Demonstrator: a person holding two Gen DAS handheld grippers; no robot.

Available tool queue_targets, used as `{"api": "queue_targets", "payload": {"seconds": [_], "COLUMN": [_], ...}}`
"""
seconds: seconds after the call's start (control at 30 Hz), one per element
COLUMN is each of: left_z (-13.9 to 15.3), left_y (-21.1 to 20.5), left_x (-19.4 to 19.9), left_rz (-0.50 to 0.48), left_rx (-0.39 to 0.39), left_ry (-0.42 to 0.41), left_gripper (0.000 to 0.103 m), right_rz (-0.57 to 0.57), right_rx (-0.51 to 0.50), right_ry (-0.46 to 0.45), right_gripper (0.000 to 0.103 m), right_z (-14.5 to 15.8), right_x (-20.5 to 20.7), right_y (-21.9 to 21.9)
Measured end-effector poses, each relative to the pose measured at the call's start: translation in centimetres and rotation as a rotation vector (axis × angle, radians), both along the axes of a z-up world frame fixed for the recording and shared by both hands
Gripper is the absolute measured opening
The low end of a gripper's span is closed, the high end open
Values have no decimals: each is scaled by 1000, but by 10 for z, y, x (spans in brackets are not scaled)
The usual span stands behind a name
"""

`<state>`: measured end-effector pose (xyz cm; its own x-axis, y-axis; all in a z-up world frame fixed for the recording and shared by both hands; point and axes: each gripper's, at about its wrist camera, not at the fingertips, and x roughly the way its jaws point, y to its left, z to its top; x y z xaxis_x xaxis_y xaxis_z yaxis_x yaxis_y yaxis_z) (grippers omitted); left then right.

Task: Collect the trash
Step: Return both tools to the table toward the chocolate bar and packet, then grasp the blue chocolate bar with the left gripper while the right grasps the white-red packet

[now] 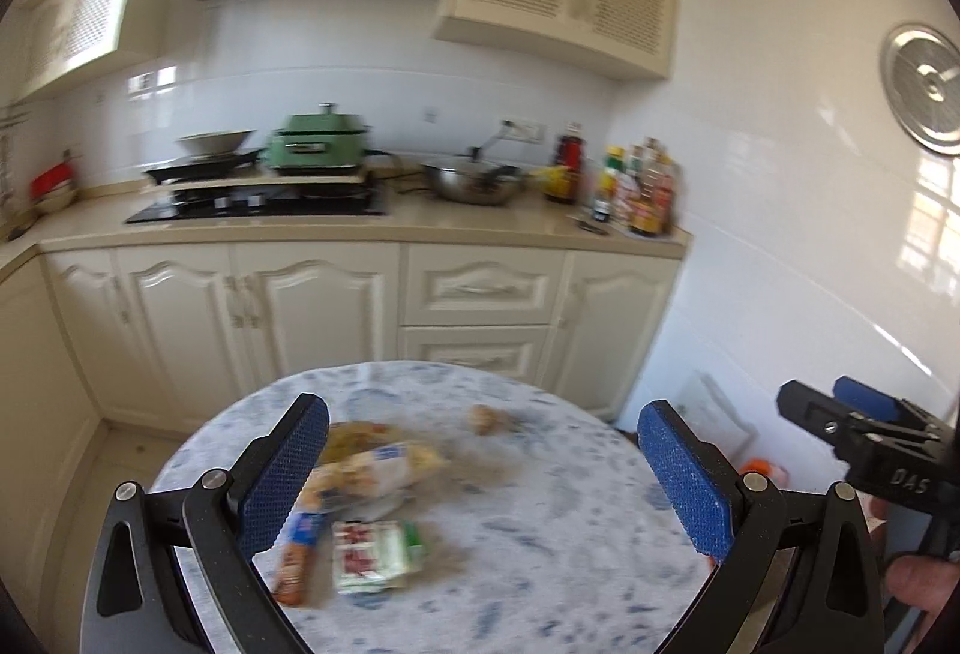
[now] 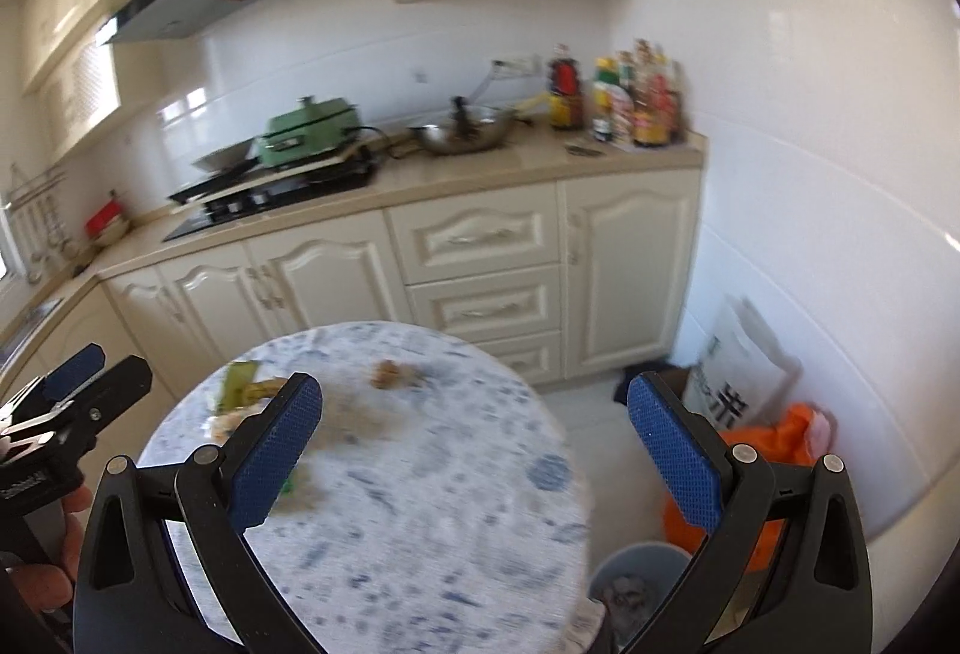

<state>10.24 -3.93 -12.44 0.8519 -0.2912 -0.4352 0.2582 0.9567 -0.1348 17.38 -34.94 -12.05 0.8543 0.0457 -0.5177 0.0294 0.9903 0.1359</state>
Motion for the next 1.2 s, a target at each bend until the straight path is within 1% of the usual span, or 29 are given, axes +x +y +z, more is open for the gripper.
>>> {"api": "queue_targets", "payload": {"seconds": [0.1, 0.2, 0.3, 0.47, 0.63, 0.73, 0.83, 0.9, 1.03, 1.07, 1.2], "left_z": [-1, -5, -12, -24, -43, -55, -72, -80, -104, -114, -137], "left_y": [19, 32, 44, 60, 68, 68, 66, 72, 67, 67, 60], "left_x": [-10, -14, -24, -24, 2, 17, 37, 57, 88, 98, 131], "left_rz": [63, 116, 156, 205, 216, 207, 180, 163, 126, 115, 88], "left_rx": [7, 20, 29, 55, 70, 86, 112, 125, 157, 172, 204], "left_ry": [-9, 0, 15, 53, 119, 157, 201, 226, 279, 297, 361], "left_gripper": [102, 102, 102, 102, 102, 102, 102, 102, 101, 100, 91], "right_rz": [46, 88, 130, 190, 228, 238, 233, 228, 211, 209, 205], "right_rx": [-15, -22, -28, -41, -51, -58, -58, -67, -81, -85, -94], "right_ry": [-10, -10, 5, 54, 125, 161, 189, 202, 241, 252, 291], "right_gripper": [103, 103, 103, 103, 103, 103, 103, 103, 103, 103, 103], "right_z": [3, 2, -3, -23, -50, -64, -75, -81, -96, -100, -115], "right_x": [6, 11, 18, 32, 46, 53, 58, 61, 67, 70, 76], "right_y": [24, 44, 64, 95, 123, 134, 141, 144, 147, 147, 151]}}
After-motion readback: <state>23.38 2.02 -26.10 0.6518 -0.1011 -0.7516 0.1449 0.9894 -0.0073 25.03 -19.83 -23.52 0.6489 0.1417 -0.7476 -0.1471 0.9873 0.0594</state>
